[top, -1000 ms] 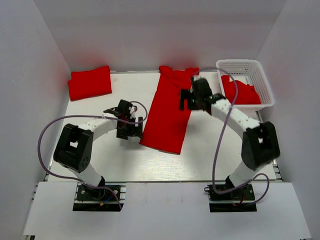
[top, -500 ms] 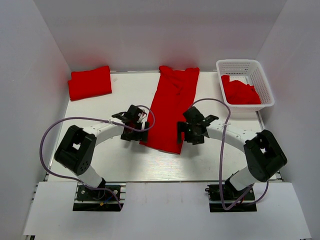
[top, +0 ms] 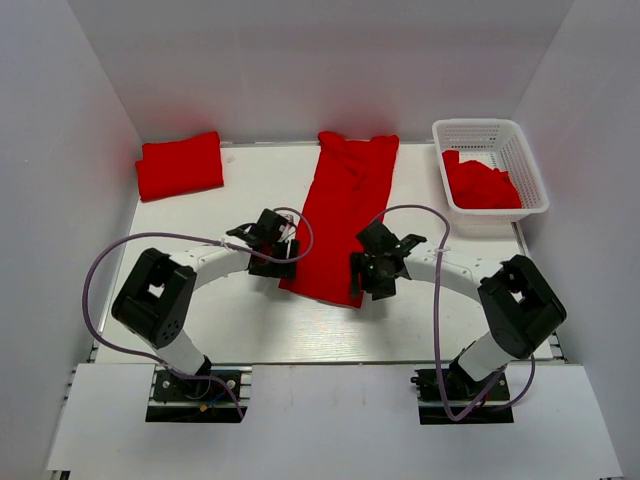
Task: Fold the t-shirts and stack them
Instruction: Grab the bottom of the folded rectangular tshirt with both arms
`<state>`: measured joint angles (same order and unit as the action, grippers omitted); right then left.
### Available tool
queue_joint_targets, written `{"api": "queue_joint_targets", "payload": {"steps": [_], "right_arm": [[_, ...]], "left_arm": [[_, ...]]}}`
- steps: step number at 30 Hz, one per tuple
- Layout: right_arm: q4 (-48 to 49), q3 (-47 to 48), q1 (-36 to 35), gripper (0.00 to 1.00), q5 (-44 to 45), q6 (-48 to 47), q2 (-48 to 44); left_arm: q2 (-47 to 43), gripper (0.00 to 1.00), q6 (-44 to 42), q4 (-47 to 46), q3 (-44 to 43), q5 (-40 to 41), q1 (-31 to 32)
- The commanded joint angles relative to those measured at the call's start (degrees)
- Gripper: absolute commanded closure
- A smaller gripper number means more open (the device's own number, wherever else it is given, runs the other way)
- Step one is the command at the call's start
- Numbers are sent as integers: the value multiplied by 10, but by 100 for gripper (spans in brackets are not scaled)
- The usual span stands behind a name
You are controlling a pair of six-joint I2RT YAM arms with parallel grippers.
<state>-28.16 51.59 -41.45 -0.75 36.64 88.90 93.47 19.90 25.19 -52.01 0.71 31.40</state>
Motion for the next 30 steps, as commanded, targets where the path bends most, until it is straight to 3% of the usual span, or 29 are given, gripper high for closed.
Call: {"api": "queue_joint_targets", "payload": {"steps": [1,6,8,13,15,18,21,23,30], "right_arm": [[14,-4,-5,33,-21,11,10],[38,-7,-5,44,-57,-5,34],[49,-9,-6,45,-75,-11,40],[56,-26,-6,53,-73,-10,36],[58,-33,-6,59,-72,-9,34],[60,-41,-6,71,-57,-7,26],[54,-49,-5,95,-53,-7,24],[47,-58,-6,100,-50,-2,10],[5,-101,-6,100,-64,7,-54]], "left_arm": [[20,20,1,-25,33,-55,9],[20,33,7,-32,54,-72,21],[20,45,13,-32,60,-72,27],[20,53,23,-46,78,-88,38],[20,61,23,-38,78,-74,43],[20,76,23,-32,78,-62,43],[20,91,30,-9,73,-62,43],[13,99,36,15,73,-48,43],[-56,100,49,101,73,-75,48]]}}
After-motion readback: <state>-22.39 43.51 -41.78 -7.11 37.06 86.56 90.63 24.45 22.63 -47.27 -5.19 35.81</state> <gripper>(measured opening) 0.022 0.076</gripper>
